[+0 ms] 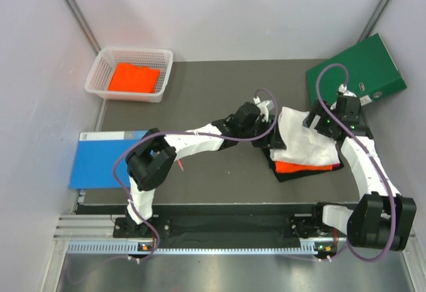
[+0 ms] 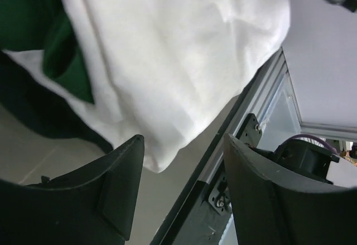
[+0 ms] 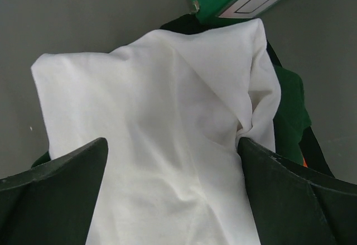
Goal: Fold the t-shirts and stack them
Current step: Neatly place the folded tshirt to the corner
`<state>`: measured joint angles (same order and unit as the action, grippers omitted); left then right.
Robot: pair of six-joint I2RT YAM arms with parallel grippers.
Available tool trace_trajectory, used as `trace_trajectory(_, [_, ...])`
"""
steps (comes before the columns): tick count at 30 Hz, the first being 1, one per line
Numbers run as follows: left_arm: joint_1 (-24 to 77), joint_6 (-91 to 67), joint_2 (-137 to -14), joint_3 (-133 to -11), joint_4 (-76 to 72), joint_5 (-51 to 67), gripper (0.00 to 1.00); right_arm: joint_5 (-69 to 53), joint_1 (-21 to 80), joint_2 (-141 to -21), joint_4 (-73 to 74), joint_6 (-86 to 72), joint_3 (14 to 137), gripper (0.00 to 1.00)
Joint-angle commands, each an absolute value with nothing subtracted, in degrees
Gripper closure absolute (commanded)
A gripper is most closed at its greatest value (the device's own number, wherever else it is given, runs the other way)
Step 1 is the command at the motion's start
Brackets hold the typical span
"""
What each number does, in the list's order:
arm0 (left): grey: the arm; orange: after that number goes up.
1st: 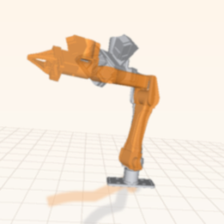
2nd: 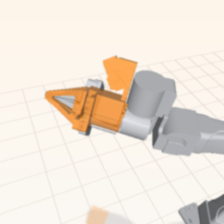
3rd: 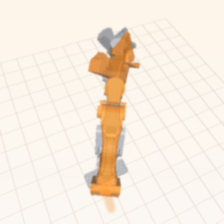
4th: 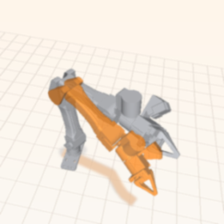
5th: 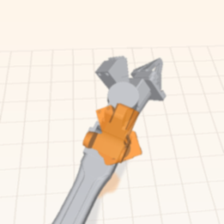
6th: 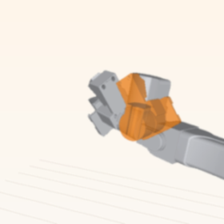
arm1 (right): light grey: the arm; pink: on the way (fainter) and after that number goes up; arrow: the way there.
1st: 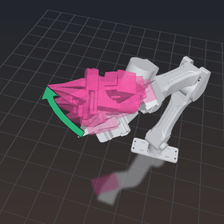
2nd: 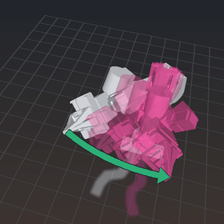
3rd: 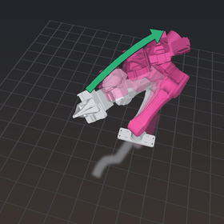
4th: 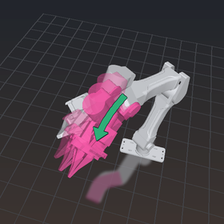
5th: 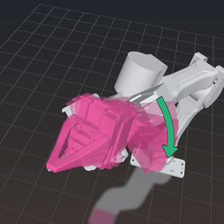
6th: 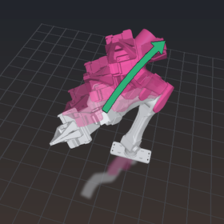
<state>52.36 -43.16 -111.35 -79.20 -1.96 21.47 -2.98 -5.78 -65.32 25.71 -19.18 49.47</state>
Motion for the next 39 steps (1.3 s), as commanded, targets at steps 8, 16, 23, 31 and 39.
trace_trajectory(8, [54.32, -41.23, -114.44, -84.90, -0.18, 19.78, 0.37, -1.58, -6.50, -61.64, 24.60, -19.60, 52.12, 0.00])
trace_trajectory(16, [54.32, -38.67, -110.21, -84.02, 3.51, 15.21, 0.25, -1.31, -6.42, -51.77, 27.87, -17.75, 55.20, 0.00])
trace_trajectory(23, [54.32, -40.34, -112.58, -83.67, 1.50, 17.31, 0.33, -10.89, -6.42, -54.65, 23.74, -17.49, 52.04, 0.00])
trace_trajectory(31, [54.32, -41.31, -114.52, -84.20, 0.53, 18.98, 0.50, -10.73, -6.42, -66.70, 18.81, -19.16, 47.81, 0.00])
trace_trajectory(39, [54.40, -41.04, -114.43, -84.38, 0.62, 21.44, 0.75, -6.69, -6.50, -71.89, 19.33, -19.95, 50.27, 0.00])
